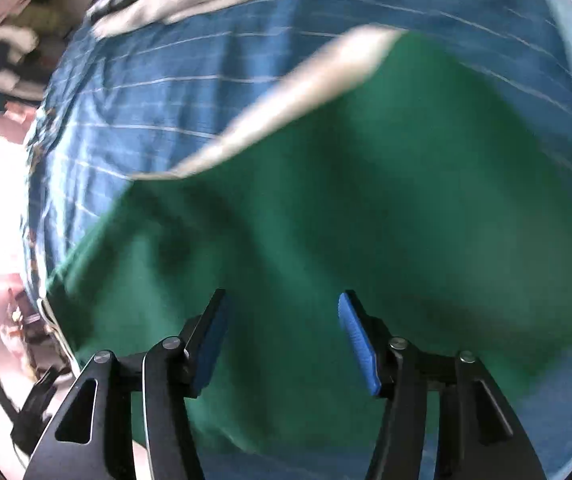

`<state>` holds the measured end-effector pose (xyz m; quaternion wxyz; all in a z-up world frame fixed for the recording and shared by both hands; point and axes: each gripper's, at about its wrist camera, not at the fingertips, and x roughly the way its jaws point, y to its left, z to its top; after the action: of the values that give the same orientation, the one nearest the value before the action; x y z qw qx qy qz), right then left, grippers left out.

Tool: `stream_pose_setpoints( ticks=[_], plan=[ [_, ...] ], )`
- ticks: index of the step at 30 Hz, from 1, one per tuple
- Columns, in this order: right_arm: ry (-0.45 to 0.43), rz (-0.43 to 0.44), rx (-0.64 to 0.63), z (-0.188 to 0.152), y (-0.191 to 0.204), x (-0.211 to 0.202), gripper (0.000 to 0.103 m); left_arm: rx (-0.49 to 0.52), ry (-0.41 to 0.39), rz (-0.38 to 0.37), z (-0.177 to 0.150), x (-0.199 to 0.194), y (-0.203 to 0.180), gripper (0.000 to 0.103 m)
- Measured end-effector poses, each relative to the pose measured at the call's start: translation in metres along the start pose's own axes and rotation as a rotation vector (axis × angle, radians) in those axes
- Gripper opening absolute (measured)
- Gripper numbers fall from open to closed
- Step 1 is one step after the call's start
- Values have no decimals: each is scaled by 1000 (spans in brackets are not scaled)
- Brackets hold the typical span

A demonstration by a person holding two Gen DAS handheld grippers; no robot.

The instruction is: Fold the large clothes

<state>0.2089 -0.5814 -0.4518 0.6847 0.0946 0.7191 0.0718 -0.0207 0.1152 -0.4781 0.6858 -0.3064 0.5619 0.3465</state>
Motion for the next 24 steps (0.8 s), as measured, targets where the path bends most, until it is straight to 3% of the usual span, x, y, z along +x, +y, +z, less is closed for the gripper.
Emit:
stream_pose_setpoints(
  ticks=[2,3,7,8,9,10,12,16,21,23,24],
  plan=[
    [13,-5,77,-20,-32,-6,58,-133,61,-59,-30,-1,28,92],
    [21,-7,116,-30,-48,-9,58,-205,119,-136,-46,7,37,92],
    [43,-34,170,-49,-74,11,58,-335,272,-317,-79,51,25,90],
    [46,-24,173,-52,-75,14,58,-356,272,-337,-81,61,21,89],
    [48,-20,169,-52,-74,16,58,-378,238,-336,-80,70,17,74],
    [48,-30,157,-53,-71,18,58,-387,203,-312,-76,73,15,46],
    [46,-44,127,-53,-63,20,58,-421,151,-284,-66,79,15,29],
    [27,-37,85,-54,-50,12,58,-382,56,-260,-40,73,10,21],
    [13,30,59,-50,-38,7,58,-363,17,-285,-10,82,19,20],
    [38,-35,66,-46,-52,27,56,-337,15,-287,-4,88,19,20],
    [53,-102,60,-47,-59,38,37,-328,14,-290,-2,88,20,20]
  ],
)
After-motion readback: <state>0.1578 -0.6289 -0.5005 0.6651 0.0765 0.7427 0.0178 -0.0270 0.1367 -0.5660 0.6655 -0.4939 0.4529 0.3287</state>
